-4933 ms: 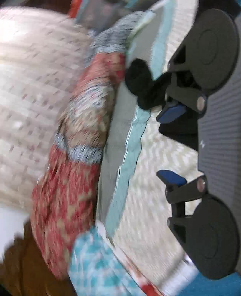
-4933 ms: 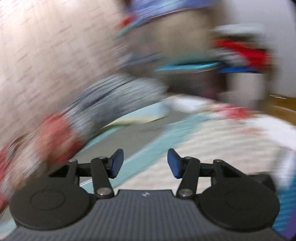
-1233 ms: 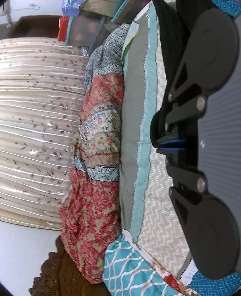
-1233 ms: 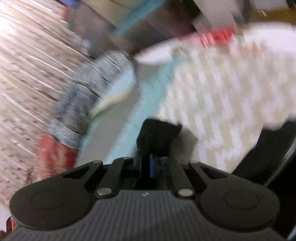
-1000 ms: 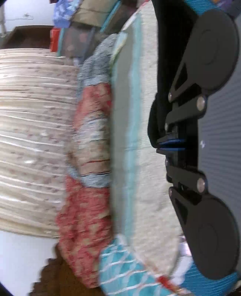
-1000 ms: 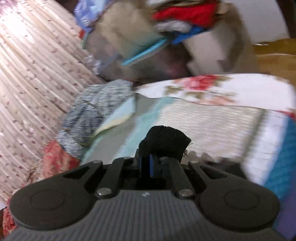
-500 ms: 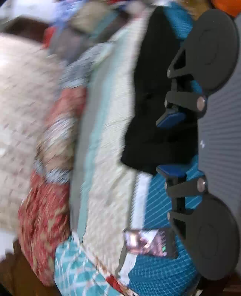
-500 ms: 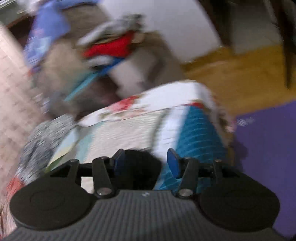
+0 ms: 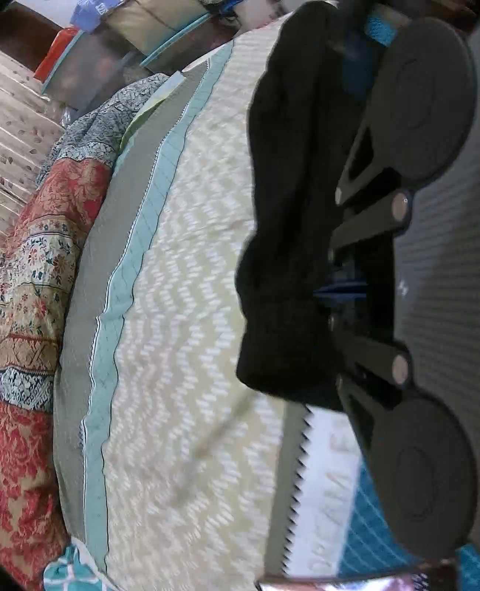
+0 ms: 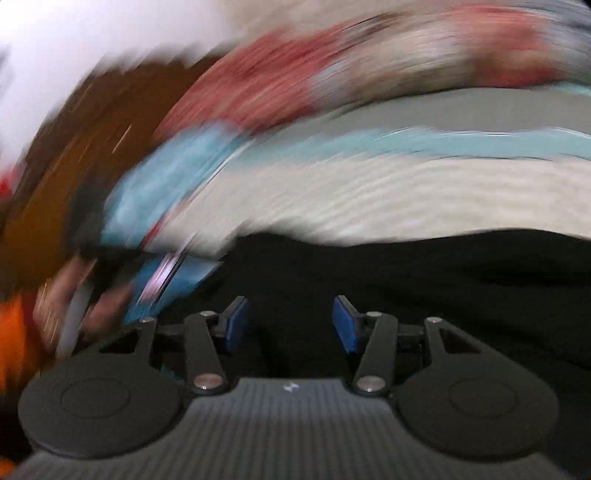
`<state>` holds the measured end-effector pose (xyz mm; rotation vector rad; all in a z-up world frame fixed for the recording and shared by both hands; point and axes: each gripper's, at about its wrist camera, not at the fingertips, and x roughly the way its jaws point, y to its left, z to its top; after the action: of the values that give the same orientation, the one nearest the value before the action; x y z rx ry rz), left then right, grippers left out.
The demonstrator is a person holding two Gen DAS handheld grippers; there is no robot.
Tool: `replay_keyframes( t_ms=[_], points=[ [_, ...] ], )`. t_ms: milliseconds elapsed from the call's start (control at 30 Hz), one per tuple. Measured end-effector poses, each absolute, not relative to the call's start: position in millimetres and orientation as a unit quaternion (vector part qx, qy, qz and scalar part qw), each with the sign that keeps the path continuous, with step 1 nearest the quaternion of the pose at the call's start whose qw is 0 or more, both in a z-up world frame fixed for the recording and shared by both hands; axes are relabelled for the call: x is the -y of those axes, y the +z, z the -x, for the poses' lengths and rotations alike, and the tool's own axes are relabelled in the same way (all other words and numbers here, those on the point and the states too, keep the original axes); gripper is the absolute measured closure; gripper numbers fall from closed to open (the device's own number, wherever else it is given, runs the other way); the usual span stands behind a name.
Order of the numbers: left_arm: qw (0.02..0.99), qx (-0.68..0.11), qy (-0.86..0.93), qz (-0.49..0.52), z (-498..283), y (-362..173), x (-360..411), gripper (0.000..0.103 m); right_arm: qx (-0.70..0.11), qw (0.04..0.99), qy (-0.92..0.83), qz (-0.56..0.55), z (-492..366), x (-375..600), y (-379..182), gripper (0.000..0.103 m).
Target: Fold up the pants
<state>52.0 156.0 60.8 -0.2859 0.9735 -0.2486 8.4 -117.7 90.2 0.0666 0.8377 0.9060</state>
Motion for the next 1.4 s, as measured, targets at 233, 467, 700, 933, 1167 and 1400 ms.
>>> replay_keyframes(
  t_ms=[233, 467, 700, 933, 1167, 1400],
  points=[
    [0.919, -0.296, -0.176, 0.191, -57, 158, -168, 0.1, -0.333, 0.853, 0.389, 0.102, 1, 59, 89, 0.092],
    [0.921, -0.293, -0.152, 0.208, -18, 156, -191, 0.061, -0.319, 0.887, 0.332, 0.015, -30, 96, 117, 0.092],
    [0.9, -0.319, -0.209, 0.21, 45, 136, -189, 0.056, -0.326, 0.901, 0.287, -0.021, -67, 104, 123, 0.092],
    [0.868, -0.348, -0.303, 0.186, 39, 110, -143, 0.093, -0.285, 0.917, 0.271, -0.057, -83, 108, 165, 0.092],
    [0.923, -0.315, -0.144, 0.168, -52, 78, -140, 0.095, -0.241, 0.905, 0.337, -0.1, -40, 118, 198, 0.092],
    [0.893, -0.338, -0.096, 0.279, -27, 44, -199, 0.092, -0.348, 0.826, 0.438, -0.076, -7, 79, 128, 0.095]
  ],
)
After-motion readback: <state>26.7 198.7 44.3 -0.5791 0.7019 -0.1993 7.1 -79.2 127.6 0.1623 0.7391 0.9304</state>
